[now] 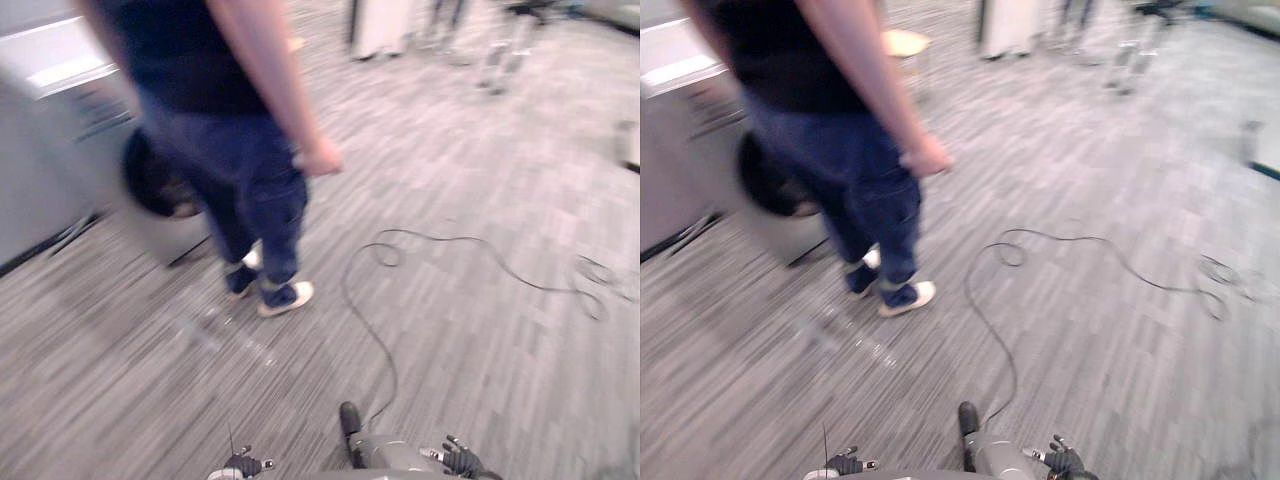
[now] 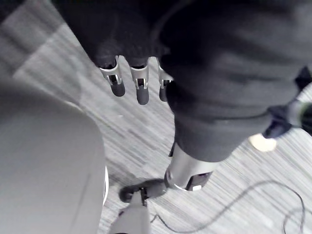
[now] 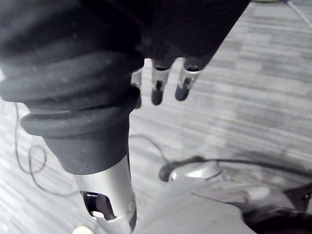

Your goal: Organize washtable

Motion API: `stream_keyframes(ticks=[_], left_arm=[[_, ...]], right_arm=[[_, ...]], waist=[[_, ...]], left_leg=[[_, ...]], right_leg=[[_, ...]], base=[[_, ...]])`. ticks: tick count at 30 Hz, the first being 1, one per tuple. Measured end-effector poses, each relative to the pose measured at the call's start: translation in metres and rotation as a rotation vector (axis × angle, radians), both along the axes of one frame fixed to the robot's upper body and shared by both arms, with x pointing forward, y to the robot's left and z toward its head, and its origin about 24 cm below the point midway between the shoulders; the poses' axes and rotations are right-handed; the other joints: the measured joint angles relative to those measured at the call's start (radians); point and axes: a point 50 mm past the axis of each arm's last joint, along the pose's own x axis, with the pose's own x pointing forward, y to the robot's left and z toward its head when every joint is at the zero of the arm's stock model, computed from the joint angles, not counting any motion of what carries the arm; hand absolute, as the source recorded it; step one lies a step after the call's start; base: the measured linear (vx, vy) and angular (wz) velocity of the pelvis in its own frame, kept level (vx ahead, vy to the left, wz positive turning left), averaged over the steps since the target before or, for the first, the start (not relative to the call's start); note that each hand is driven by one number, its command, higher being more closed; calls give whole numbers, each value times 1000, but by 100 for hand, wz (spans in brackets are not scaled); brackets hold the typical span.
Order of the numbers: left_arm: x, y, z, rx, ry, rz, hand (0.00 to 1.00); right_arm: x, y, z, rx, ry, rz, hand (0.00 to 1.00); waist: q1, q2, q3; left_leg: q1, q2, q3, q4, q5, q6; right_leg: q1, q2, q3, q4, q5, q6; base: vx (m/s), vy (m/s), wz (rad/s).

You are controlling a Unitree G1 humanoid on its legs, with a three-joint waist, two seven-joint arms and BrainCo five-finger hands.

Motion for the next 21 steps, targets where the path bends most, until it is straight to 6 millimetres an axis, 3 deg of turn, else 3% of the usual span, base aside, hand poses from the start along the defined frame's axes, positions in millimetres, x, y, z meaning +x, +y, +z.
stream_keyframes(ticks=[1, 2, 3, 4, 5, 6, 8, 12, 13, 15, 16, 18, 19, 21], left_arm=[[1, -2, 0, -3, -6, 10, 0], [-6, -7, -2, -12, 7, 51, 0], [-9, -16, -4, -34, 15, 56, 0], [-9, -20, -4, -42, 14, 57, 0], [-12, -20, -4, -48, 19, 70, 0], [-11, -16, -4, -39, 16, 71, 0], [-9, -17, -4, -45, 19, 60, 0], [-7, -30, -5, -72, 22, 16, 0], [-4, -33, -4, -83, 11, -11, 0], [2, -30, -3, -75, -16, -26, 0], [8, -26, 0, -62, -46, -27, 0], [12, -29, 1, -72, -62, -29, 0], [10, -29, 0, -71, -55, -33, 0], [11, -22, 1, -51, -57, -41, 0]], right_arm=[[1, -10, 2, -21, -6, -9, 0], [-4, -18, 2, -46, 11, 0, 0], [-10, -26, 3, -72, 23, -9, 0], [-12, -28, 3, -80, 31, -7, 0], [-11, -24, 2, -73, 33, 14, 0], [-14, -14, 0, -52, 41, 23, 0], [-20, -10, -2, -43, 59, 26, 0], [-31, -18, -3, -75, 105, 96, 0], [-29, -19, -3, -88, 115, 165, 0], [-22, -17, -2, -99, 115, 253, 0], [-16, -17, -2, -114, 117, 320, 0], [-9, -20, -1, -140, 127, 389, 0], [-8, -20, -1, -142, 129, 408, 0], [-8, -13, -2, -132, 128, 431, 0]], waist=[[-4, 33, 11], [5, 45, -3], [2, 80, -12], [7, 102, -22], [11, 91, -32], [5, 50, -44], [4, 43, -42], [5, 67, -24], [12, 72, -22], [35, 62, -14], [56, 65, 0], [61, 84, 10], [59, 85, 9], [61, 61, 6]], left_leg=[[6, 53, 36, -87, 121, -39], [56, 47, 137, -98, 119, -39], [81, 74, 181, -107, 119, -39], [86, 79, 203, -107, 120, -40], [86, 77, 238, -106, 122, -43], [87, 62, 256, -110, 117, -50], [98, 57, 266, -107, 117, -52], [152, 66, 262, -73, 109, -78], [133, 74, 256, -1, 96, -97], [48, 82, 182, 158, 68, -75], [-18, 81, 80, 250, 23, -71], [-45, 106, 3, 224, -7, -108], [-23, 104, -3, 147, -22, -102], [-18, 71, 26, 90, 4, -86]], right_leg=[[4, 8, -102, 108, -138, -56], [18, -51, -237, 336, -382, -36], [67, -88, -335, 408, -492, -23], [104, -101, -369, 378, -504, 1], [185, -127, -378, 235, -467, 47], [250, -139, -307, 95, -395, 112], [289, -128, -290, 8, -373, 115], [357, -123, -282, -10, -373, 115], [357, -127, -250, -9, -373, 115], [341, -140, -197, -9, -378, 114], [331, -138, -145, -14, -401, 131], [318, -118, -118, -29, -379, 129], [315, -112, -107, -52, -358, 138], [299, -136, -94, -82, -329, 142]], base=[[26, 3, -273], [165, 72, -193], [219, 107, -177], [139, 86, -138], [86, -36, -128], [57, -114, -114], [76, -210, -62], [15, -84, -13], [-81, -66, -37], [-88, -61, -56], [-121, -4, -65], [-142, 51, -57], [-113, 105, -44], [-94, 101, -33]])
